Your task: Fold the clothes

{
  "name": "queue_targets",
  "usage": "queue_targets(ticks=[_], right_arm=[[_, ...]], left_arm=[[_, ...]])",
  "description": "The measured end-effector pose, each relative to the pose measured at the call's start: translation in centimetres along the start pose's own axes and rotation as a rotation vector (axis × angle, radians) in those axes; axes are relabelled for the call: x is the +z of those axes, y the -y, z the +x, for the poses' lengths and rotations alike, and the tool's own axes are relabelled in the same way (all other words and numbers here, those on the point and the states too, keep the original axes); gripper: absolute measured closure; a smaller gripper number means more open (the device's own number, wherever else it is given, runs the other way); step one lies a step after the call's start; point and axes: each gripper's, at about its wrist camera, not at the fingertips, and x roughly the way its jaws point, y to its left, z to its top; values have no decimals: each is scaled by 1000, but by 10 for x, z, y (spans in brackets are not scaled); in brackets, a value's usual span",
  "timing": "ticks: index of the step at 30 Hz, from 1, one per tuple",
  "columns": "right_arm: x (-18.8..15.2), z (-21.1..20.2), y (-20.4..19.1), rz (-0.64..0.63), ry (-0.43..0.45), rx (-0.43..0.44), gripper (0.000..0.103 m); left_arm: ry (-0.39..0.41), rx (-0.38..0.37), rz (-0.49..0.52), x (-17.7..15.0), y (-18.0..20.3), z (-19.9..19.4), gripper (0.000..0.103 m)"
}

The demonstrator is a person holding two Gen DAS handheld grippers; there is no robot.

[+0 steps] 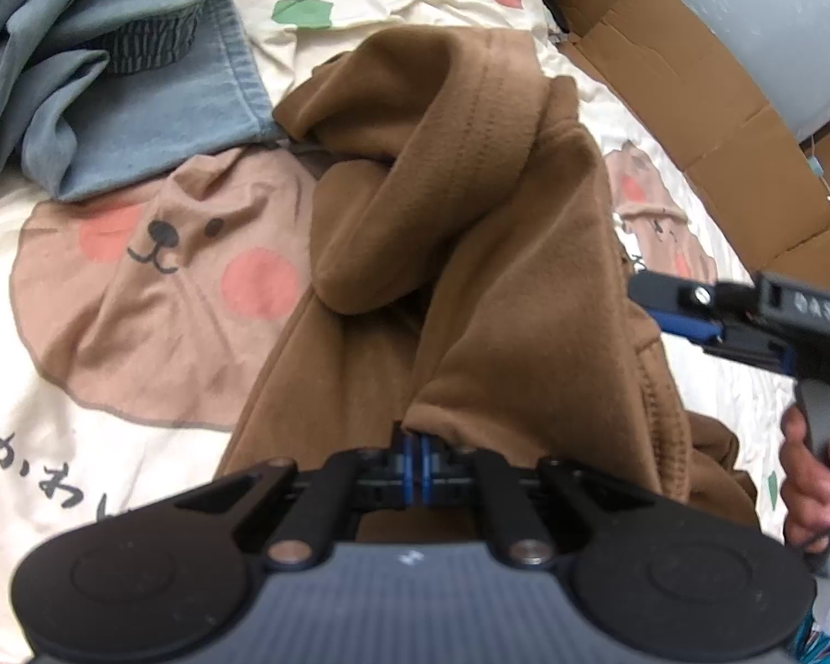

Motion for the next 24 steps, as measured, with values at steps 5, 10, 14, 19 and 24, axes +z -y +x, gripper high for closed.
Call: queue_targets(ticks=[5,10,14,19,24], right_arm=[[9,17,1,17,-11,15,62],[10,9,0,-5,30,18,102],[12,-14,4,-23,85,-8,102],[10,-54,20,11,163,-45,102],[1,-93,42,66,238,-98,102]], left_arm=[[2,-10,-14,4,-1,0,100],[7,-23,-10,11,1,-3,100],[21,-34,20,18,9,-6,100],[44,-71,38,34,22,-7,100],[70,-111,85,57,47,0,100]])
